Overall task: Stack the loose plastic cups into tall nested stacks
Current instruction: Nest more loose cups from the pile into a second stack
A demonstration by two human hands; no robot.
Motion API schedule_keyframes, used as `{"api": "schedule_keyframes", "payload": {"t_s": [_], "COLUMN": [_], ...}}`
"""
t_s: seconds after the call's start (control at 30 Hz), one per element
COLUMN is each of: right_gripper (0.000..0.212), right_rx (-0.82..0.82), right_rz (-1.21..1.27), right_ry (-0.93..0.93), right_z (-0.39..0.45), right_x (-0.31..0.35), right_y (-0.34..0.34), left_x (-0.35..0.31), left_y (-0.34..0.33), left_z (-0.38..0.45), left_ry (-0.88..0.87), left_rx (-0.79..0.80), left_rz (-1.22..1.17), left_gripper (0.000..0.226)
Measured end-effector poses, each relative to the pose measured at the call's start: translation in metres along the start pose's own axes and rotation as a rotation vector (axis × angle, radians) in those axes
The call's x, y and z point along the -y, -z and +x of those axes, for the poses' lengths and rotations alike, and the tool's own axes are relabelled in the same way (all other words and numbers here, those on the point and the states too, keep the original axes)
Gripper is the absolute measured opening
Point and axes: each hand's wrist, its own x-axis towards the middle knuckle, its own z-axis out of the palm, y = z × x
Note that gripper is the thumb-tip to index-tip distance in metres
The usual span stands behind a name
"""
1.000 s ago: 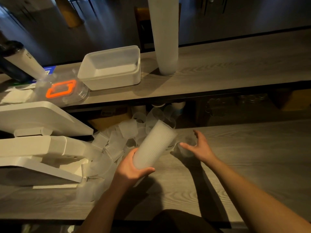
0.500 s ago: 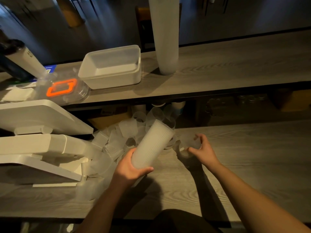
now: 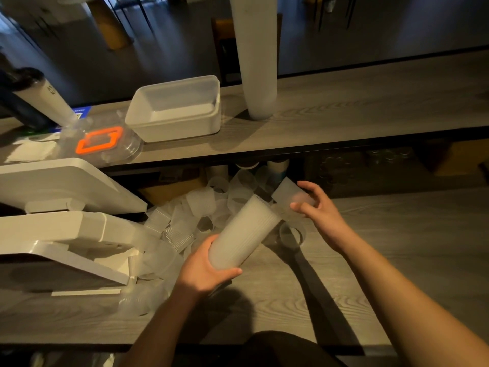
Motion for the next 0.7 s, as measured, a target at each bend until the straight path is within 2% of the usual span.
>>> {"api": "schedule_keyframes", "payload": {"t_s": [0.1,0.23,0.4,0.57,0.7], "right_gripper": [0.069,0.081,0.074,0.076,0.075], "right_rx": [0.094,0.131,0.133,0.234,0.194], "right_rz": [-0.055,-0.134,-0.154,-0.201,-0.157], "right_ry": [0.011,0.021,0.018,-0.033,-0.070], "right_z": [-0.003,-0.008,-0.014,-0.021,-0.015], "right_x": [0.007,0.013,0.012,0.010,0.004], "right_y": [-0.008,-0.019,-0.032,-0.049,-0.048], "left_x": [-0.003,-0.002,-0.003,-0.004,0.001], "left_y": [0.000,0.000,0.003,0.004,0.004], "left_z": [-0.001,-0.001,0.000,0.000,0.002], "left_ry": [-0.023,-0.045,-0.073,-0.077,-0.052], "left_rx": [0.021,0.032,0.027,0.019,0.015], "left_rz": [0.005,0.029,0.021,-0.015,-0.033], "left_gripper": [0.091,0.093,0.091,0.086,0.087]}}
